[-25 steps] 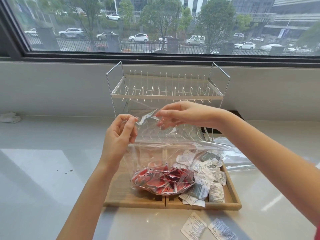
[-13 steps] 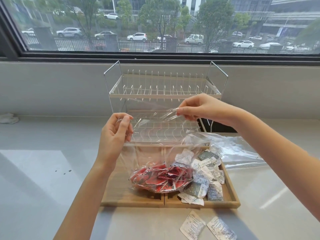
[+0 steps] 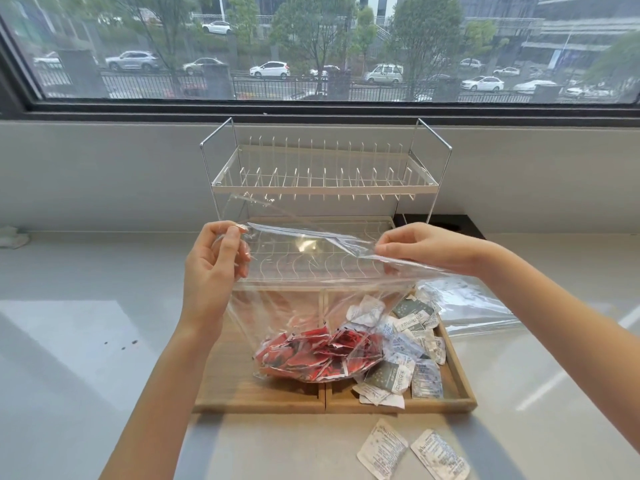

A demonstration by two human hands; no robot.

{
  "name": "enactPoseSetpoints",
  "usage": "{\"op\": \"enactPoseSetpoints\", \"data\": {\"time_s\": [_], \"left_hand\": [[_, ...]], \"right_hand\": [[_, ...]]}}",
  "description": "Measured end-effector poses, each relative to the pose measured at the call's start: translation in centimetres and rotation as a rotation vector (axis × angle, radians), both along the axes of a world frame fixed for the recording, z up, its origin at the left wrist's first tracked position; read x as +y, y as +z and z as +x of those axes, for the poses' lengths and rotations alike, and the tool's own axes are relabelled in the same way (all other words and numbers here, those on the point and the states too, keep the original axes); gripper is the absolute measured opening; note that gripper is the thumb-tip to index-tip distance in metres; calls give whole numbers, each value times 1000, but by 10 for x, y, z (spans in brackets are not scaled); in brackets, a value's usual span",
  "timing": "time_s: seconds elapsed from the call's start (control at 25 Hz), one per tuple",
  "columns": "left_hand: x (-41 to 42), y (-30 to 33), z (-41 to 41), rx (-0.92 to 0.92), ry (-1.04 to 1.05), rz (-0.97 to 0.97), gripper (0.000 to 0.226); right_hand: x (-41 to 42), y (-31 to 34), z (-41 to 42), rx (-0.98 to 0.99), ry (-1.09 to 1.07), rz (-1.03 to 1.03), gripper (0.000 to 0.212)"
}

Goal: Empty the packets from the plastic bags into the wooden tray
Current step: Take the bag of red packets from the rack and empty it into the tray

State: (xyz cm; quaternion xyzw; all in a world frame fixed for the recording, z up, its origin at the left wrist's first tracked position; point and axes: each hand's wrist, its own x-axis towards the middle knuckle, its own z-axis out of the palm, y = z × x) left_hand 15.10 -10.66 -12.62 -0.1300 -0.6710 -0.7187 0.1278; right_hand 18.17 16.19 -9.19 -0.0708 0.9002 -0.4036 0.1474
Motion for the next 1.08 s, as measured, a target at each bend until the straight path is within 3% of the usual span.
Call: {"op": "enactPoseSetpoints", "data": {"time_s": [0.4,0.52,0.68,0.8,0.88,1.0,1.04,1.08], "left_hand": [[-3,-1,-2,31,-10,-29,19],[-2,-1,-3,59,-4,-31,18],[-4,-1,-7,106,13,-34,18],[-5,-2,-10,112,33,-30,21],[-5,-2,-13,93,54,-6,22],[-6,-3,-16,75,75,17,22],[-6,-3,-17,72,80,20,22],[-5,-3,-18,72,84,25,22]], "right_hand": [[-8,34,-3,412,-214,-133,10],[-5,51,-2,597,-239,-74,7],[-6,51,0,709,-223,21,9],[-3,48,0,751,-273,-56,9],[3,43,3,685,-319,-245,24],[7,17,13,540,-417,-444,94],[8,-1,18,471,-450,-430,106],[7,-22,24,419,-459,-391,103]]}}
